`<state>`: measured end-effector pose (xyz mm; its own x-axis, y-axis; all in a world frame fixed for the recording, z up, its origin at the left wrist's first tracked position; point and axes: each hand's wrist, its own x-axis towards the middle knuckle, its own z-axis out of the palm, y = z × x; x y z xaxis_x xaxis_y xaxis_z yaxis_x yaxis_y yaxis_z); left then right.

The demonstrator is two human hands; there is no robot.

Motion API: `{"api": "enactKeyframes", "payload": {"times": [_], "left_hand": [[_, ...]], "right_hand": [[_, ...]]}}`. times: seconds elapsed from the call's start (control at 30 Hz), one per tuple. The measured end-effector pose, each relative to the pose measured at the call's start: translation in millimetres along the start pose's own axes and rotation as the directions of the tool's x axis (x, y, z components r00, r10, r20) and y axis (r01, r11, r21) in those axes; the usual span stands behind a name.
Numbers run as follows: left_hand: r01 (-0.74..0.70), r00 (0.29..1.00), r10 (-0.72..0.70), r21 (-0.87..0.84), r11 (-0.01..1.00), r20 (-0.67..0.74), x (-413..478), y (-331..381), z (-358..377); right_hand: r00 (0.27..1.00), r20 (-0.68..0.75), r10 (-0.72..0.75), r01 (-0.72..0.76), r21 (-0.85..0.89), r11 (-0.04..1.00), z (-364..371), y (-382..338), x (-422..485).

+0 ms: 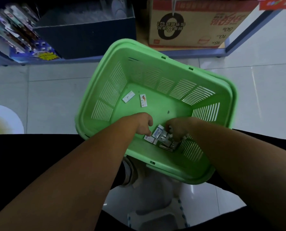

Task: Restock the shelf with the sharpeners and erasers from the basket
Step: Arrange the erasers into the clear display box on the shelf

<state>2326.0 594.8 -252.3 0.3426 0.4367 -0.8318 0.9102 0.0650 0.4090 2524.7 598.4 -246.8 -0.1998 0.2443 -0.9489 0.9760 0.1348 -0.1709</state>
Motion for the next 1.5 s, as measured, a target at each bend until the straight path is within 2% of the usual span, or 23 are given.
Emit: {"api": "enactKeyframes", "payload": {"times": [0.07, 0.2, 0.3, 0.4, 0.47, 0.6, 0.77, 0.93, 1.03, 1.13, 1.5], "left_hand": [[-0.014, 0.999, 0.013, 0.040, 0.999, 0.030, -1, 6, 2], [-0.048, 0.998, 0.043, 0.106, 0.993, 0.051, 3, 17, 15], [-0.080, 0.997, 0.076, 0.183, 0.980, 0.026, 10, 17, 24], [-0.115, 0.993, 0.108, 0.306, 0.945, 0.039, 19, 27, 28], [-0.139, 0.989, 0.114, 0.360, 0.923, 0.089, 24, 42, 29], [-0.120, 0.983, 0.055, 0.377, 0.918, 0.177, 35, 67, 36], [-0.113, 0.977, 0.013, 0.470, 0.875, 0.211, 38, 79, 39], [-0.153, 0.970, 0.054, 0.419, 0.895, 0.238, 33, 64, 43], [-0.174, 0.961, 0.072, 0.384, 0.907, 0.266, 29, 67, 43], [-0.131, 0.953, 0.022, 0.346, 0.929, 0.302, 27, 69, 44], [-0.134, 0.936, -0.025, 0.421, 0.897, 0.351, 20, 75, 48]], "right_hand": [[1.000, -0.020, -0.018, 0.019, 0.048, 0.999, -7, 0, -3], [0.997, -0.078, -0.025, 0.045, 0.258, 0.965, -34, 1, -16], [0.998, -0.057, -0.026, 0.050, 0.470, 0.881, -54, 8, -39], [0.994, -0.080, -0.071, 0.104, 0.573, 0.813, -69, 17, -66], [0.985, -0.145, -0.095, 0.169, 0.685, 0.708, -74, 22, -81], [0.957, -0.263, -0.124, 0.291, 0.880, 0.377, -72, 30, -98], [0.933, -0.333, -0.133, 0.354, 0.916, 0.191, -68, 31, -98], [0.929, -0.345, -0.134, 0.362, 0.922, 0.138, -67, 31, -97], [0.927, -0.351, -0.133, 0.369, 0.918, 0.148, -67, 29, -97], [0.926, -0.352, -0.135, 0.370, 0.917, 0.150, -67, 30, -96], [0.928, -0.335, -0.163, 0.358, 0.923, 0.139, -68, 29, -94]]}}
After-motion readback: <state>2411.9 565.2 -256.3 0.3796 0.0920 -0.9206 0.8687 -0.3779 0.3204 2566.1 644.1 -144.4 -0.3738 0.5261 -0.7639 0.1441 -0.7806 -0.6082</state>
